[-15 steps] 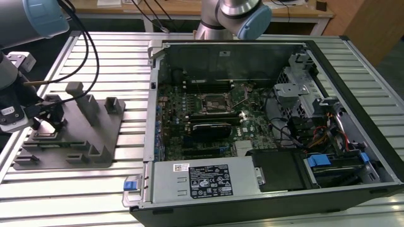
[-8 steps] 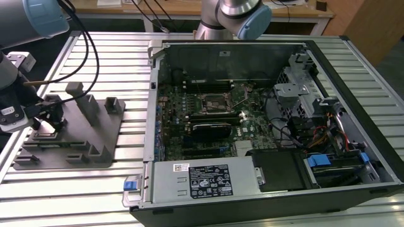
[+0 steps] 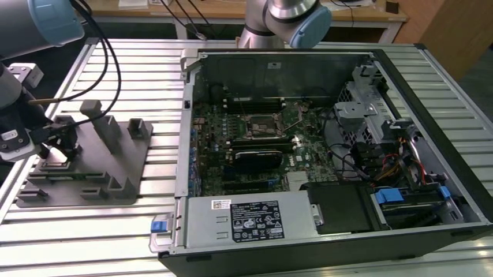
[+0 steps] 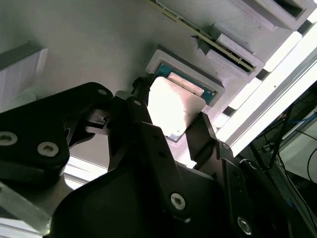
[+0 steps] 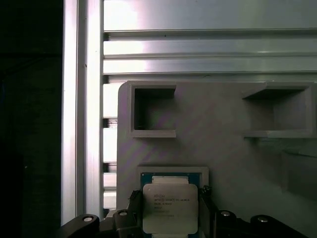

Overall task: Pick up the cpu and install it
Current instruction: 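Pick up the cpu and move it towards the insertion slot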

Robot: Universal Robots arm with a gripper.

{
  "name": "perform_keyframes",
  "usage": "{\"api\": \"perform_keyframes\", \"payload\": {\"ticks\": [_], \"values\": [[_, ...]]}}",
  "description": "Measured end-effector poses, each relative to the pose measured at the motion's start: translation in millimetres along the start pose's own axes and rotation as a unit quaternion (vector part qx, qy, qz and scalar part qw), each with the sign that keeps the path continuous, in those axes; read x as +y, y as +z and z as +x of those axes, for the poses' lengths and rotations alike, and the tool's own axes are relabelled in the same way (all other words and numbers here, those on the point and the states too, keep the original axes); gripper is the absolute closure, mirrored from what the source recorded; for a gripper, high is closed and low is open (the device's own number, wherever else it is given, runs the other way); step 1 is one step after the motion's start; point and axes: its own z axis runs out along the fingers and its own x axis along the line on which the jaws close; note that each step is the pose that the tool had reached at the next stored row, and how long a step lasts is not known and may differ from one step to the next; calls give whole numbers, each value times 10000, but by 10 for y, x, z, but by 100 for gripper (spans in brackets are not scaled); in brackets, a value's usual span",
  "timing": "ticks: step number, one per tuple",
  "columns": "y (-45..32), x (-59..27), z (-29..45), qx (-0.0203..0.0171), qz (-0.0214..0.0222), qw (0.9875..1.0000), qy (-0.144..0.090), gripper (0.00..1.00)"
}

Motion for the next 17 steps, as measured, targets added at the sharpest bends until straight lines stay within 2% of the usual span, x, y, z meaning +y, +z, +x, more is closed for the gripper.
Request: {"api": "perform_keyframes", "payload": {"ticks": [17], "values": [[-279, 18, 1, 0, 0, 10000, 0, 46]]}}
